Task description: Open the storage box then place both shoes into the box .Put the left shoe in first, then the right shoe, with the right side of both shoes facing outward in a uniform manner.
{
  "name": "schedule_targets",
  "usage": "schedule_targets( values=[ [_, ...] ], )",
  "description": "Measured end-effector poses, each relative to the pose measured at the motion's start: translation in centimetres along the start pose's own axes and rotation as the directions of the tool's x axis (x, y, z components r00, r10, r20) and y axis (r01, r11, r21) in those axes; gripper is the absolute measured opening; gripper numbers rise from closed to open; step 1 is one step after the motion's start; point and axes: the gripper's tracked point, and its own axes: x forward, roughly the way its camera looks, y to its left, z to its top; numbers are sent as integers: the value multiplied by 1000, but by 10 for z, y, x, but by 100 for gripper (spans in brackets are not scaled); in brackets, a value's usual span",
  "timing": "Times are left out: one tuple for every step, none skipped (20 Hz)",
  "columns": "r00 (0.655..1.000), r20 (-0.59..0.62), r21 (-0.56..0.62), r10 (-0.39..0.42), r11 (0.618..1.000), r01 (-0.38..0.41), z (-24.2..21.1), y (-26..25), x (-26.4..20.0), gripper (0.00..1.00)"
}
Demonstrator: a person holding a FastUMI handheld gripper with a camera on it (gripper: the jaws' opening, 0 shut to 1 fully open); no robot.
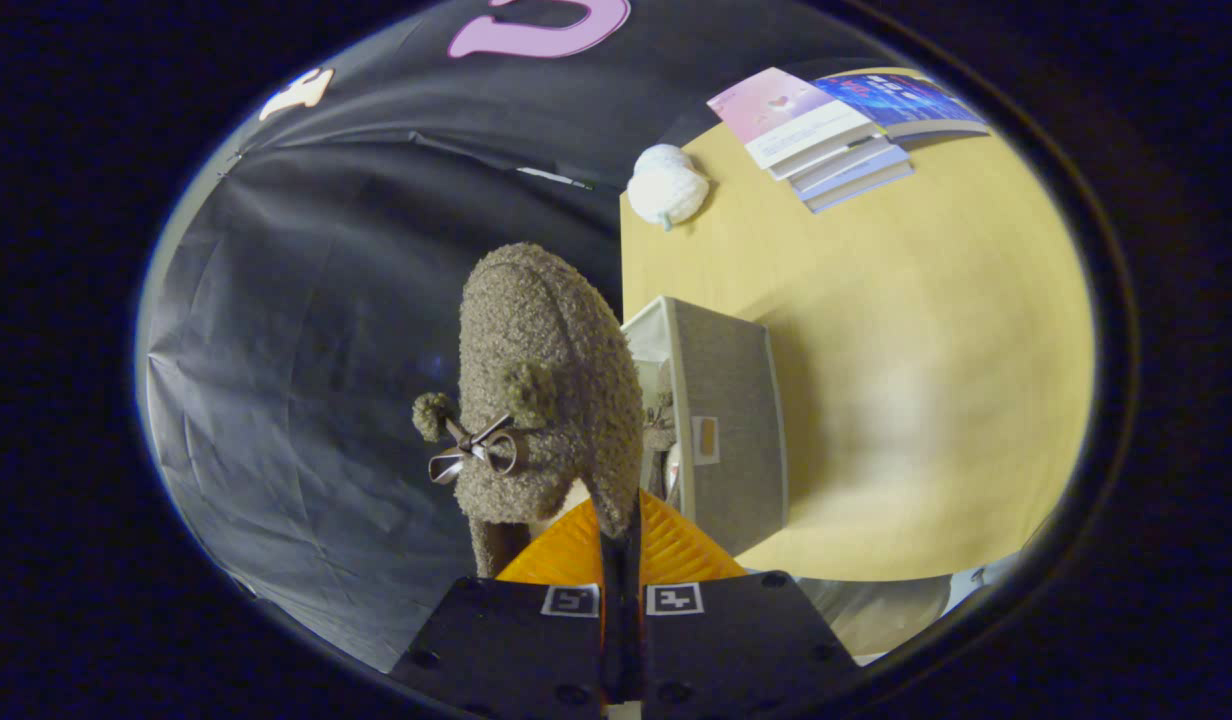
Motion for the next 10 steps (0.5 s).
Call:
schedule_targets(
  values=[
    [1000,1,-15,-31,999,31,-3,6,12,3],
    [997,8,-34,-73,997,74,-3,8,25,3],
    [991,21,-51,-133,990,134,-6,6,37,4],
    [979,34,-64,-200,977,202,-7,-5,49,4],
    [964,50,-75,-262,961,265,-7,-13,59,4],
    [947,65,-80,-315,944,320,-11,-21,62,4],
    [929,77,-86,-362,926,368,-12,-26,69,4],
    [909,83,-92,-409,905,416,-14,-35,77,4],
    [888,89,-95,-452,883,459,-16,-43,82,4],
    [869,96,-102,-486,863,494,-18,-48,86,4]
  ],
)
